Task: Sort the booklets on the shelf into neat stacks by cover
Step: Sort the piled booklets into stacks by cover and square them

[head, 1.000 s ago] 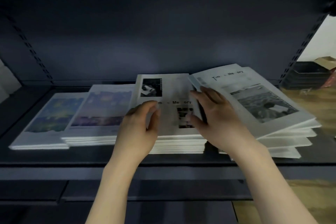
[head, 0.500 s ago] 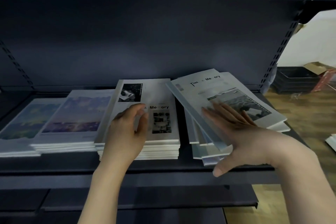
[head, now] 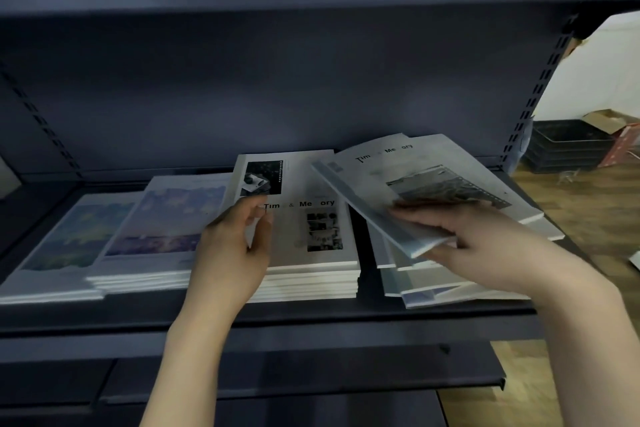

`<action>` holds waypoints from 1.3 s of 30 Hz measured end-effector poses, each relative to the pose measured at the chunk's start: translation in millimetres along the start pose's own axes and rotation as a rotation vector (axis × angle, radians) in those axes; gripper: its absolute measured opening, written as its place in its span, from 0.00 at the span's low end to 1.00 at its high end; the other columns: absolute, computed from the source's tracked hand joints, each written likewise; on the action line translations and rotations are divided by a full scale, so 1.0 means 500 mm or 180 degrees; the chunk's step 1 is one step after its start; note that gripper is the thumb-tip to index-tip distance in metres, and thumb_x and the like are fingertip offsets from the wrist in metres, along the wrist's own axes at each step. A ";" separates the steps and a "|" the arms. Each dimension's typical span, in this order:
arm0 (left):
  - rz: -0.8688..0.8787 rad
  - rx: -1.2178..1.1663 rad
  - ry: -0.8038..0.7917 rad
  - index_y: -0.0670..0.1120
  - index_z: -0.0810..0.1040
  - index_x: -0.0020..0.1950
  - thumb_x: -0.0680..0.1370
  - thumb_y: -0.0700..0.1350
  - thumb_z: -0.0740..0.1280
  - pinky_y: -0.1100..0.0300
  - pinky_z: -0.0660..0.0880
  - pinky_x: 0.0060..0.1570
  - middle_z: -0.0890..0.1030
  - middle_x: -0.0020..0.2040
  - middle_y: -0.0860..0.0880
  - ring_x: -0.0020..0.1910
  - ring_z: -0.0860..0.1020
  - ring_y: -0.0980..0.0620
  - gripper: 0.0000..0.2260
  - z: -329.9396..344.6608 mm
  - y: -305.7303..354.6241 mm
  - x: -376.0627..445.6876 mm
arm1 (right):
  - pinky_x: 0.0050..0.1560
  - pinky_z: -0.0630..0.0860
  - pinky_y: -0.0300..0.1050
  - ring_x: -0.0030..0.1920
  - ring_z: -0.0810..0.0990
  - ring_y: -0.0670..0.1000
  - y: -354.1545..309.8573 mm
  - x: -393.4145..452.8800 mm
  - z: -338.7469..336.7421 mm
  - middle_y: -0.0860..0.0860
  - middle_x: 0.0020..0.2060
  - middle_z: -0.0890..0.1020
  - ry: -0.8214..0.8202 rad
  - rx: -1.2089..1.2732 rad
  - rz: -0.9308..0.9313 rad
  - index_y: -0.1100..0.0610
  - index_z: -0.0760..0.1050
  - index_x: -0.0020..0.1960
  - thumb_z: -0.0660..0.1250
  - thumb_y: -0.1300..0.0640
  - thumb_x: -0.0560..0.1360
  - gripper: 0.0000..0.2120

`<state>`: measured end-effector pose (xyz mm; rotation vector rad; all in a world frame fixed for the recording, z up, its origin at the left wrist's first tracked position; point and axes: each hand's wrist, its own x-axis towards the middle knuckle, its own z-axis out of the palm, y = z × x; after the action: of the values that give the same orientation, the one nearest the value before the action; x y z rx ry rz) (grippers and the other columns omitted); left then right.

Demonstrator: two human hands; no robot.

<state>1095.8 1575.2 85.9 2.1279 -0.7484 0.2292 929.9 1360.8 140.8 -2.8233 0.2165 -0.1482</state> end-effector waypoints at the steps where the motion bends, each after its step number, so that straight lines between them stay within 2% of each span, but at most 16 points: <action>1: -0.0006 -0.0006 -0.0013 0.49 0.74 0.63 0.79 0.44 0.61 0.64 0.67 0.52 0.79 0.51 0.54 0.54 0.75 0.57 0.13 -0.005 -0.004 0.000 | 0.61 0.63 0.35 0.68 0.66 0.44 -0.015 0.004 0.003 0.33 0.68 0.65 0.0192 -0.0050 -0.0002 0.31 0.59 0.68 0.61 0.54 0.76 0.27; 3: -0.0022 -0.0003 -0.0017 0.49 0.74 0.63 0.79 0.45 0.61 0.64 0.67 0.53 0.78 0.51 0.56 0.54 0.75 0.58 0.13 -0.019 -0.014 0.001 | 0.50 0.69 0.41 0.59 0.76 0.51 -0.042 0.015 0.012 0.37 0.65 0.71 0.0638 -0.0235 -0.0034 0.32 0.62 0.68 0.61 0.57 0.76 0.27; 4: -0.0022 0.0015 -0.0006 0.49 0.74 0.63 0.79 0.45 0.61 0.64 0.67 0.53 0.78 0.51 0.56 0.53 0.75 0.58 0.13 -0.027 -0.020 0.001 | 0.43 0.69 0.41 0.49 0.80 0.53 -0.053 0.024 0.019 0.40 0.61 0.77 0.0911 -0.0330 -0.0089 0.35 0.65 0.67 0.63 0.60 0.74 0.28; 6: -0.0011 0.0078 0.0037 0.49 0.74 0.62 0.79 0.44 0.61 0.62 0.69 0.52 0.78 0.51 0.55 0.52 0.75 0.57 0.12 -0.047 -0.033 0.001 | 0.32 0.71 0.42 0.31 0.80 0.55 -0.073 0.046 0.038 0.49 0.47 0.85 0.1428 -0.0562 -0.0183 0.44 0.73 0.65 0.70 0.67 0.67 0.30; 7: -0.0017 0.0097 0.0054 0.49 0.75 0.61 0.78 0.44 0.61 0.62 0.70 0.51 0.77 0.51 0.56 0.52 0.75 0.57 0.12 -0.058 -0.041 0.001 | 0.29 0.74 0.43 0.27 0.79 0.55 -0.084 0.059 0.047 0.52 0.43 0.85 0.1709 -0.0638 -0.0198 0.49 0.75 0.64 0.71 0.68 0.65 0.30; 9: -0.0076 0.0098 0.0094 0.50 0.75 0.60 0.78 0.43 0.61 0.61 0.70 0.49 0.77 0.51 0.56 0.50 0.76 0.56 0.11 -0.083 -0.058 0.002 | 0.28 0.74 0.43 0.27 0.79 0.56 -0.108 0.083 0.055 0.55 0.43 0.85 0.2279 -0.0520 -0.0147 0.54 0.75 0.63 0.69 0.70 0.65 0.28; 11: -0.0125 0.0173 0.0161 0.50 0.75 0.60 0.78 0.43 0.61 0.61 0.71 0.48 0.78 0.51 0.55 0.48 0.76 0.56 0.12 -0.108 -0.079 0.002 | 0.29 0.66 0.37 0.27 0.77 0.54 -0.139 0.099 0.053 0.56 0.39 0.83 0.2895 -0.0231 -0.0088 0.58 0.75 0.63 0.66 0.70 0.67 0.25; 13: -0.0146 0.0288 0.0248 0.48 0.75 0.61 0.78 0.42 0.61 0.61 0.70 0.47 0.78 0.50 0.55 0.46 0.75 0.56 0.12 -0.131 -0.098 0.000 | 0.31 0.66 0.38 0.32 0.78 0.53 -0.178 0.113 0.060 0.55 0.41 0.83 0.3249 -0.0199 -0.0258 0.59 0.75 0.62 0.64 0.71 0.66 0.25; 16: -0.0232 0.0257 0.0349 0.48 0.76 0.60 0.77 0.41 0.61 0.62 0.69 0.47 0.79 0.51 0.55 0.48 0.76 0.54 0.12 -0.160 -0.126 -0.003 | 0.50 0.78 0.44 0.55 0.81 0.53 -0.247 0.146 0.111 0.55 0.57 0.80 0.3186 -0.0253 -0.0657 0.57 0.76 0.62 0.57 0.71 0.67 0.26; 18: -0.0325 0.0242 0.0326 0.48 0.75 0.61 0.77 0.42 0.61 0.62 0.68 0.49 0.80 0.52 0.53 0.50 0.76 0.54 0.13 -0.177 -0.144 -0.005 | 0.49 0.80 0.52 0.60 0.78 0.55 -0.281 0.170 0.157 0.54 0.61 0.78 0.2974 -0.0182 -0.0584 0.57 0.76 0.63 0.54 0.69 0.70 0.25; 22: -0.0428 0.0228 0.0238 0.50 0.74 0.61 0.77 0.44 0.60 0.61 0.69 0.48 0.80 0.51 0.53 0.51 0.76 0.55 0.13 -0.208 -0.183 -0.012 | 0.37 0.82 0.49 0.57 0.80 0.55 -0.295 0.209 0.244 0.51 0.57 0.81 0.2273 -0.0549 -0.0669 0.54 0.77 0.62 0.54 0.69 0.66 0.29; 25: -0.0454 0.0236 0.0213 0.50 0.74 0.61 0.78 0.44 0.60 0.60 0.69 0.49 0.80 0.50 0.54 0.51 0.75 0.55 0.13 -0.221 -0.201 -0.013 | 0.46 0.81 0.49 0.53 0.82 0.54 -0.284 0.217 0.282 0.49 0.57 0.81 0.1894 -0.0552 -0.0588 0.52 0.78 0.61 0.62 0.72 0.62 0.31; 28: -0.0474 0.0159 0.0245 0.49 0.74 0.61 0.78 0.43 0.61 0.60 0.68 0.50 0.80 0.50 0.53 0.51 0.75 0.55 0.12 -0.229 -0.209 -0.010 | 0.54 0.77 0.51 0.53 0.82 0.56 -0.278 0.218 0.305 0.50 0.58 0.81 0.1784 -0.0550 -0.0336 0.52 0.77 0.62 0.71 0.72 0.59 0.33; 31: -0.0507 0.0021 0.0227 0.49 0.74 0.61 0.78 0.43 0.61 0.60 0.69 0.50 0.80 0.49 0.54 0.51 0.76 0.55 0.12 -0.233 -0.211 -0.008 | 0.54 0.78 0.53 0.53 0.82 0.57 -0.286 0.221 0.323 0.51 0.57 0.81 0.1947 -0.0705 -0.0221 0.53 0.78 0.61 0.59 0.70 0.66 0.27; 33: -0.0503 0.0024 0.0211 0.50 0.74 0.60 0.78 0.44 0.61 0.60 0.68 0.50 0.79 0.49 0.55 0.50 0.75 0.56 0.12 -0.234 -0.213 -0.007 | 0.53 0.79 0.53 0.52 0.82 0.57 -0.295 0.221 0.332 0.51 0.57 0.81 0.2026 -0.0749 -0.0171 0.54 0.78 0.60 0.52 0.68 0.67 0.28; 39: -0.0450 0.0086 0.0151 0.50 0.74 0.60 0.78 0.43 0.61 0.61 0.68 0.49 0.77 0.46 0.62 0.49 0.75 0.58 0.11 -0.244 -0.221 -0.012 | 0.54 0.78 0.54 0.53 0.81 0.56 -0.310 0.222 0.344 0.51 0.57 0.81 0.2132 -0.0766 -0.0092 0.54 0.78 0.60 0.52 0.67 0.68 0.26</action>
<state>1167.4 1723.3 86.0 2.1827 -0.5677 0.2144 1081.2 1538.9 34.0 -2.9013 0.3545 -1.1432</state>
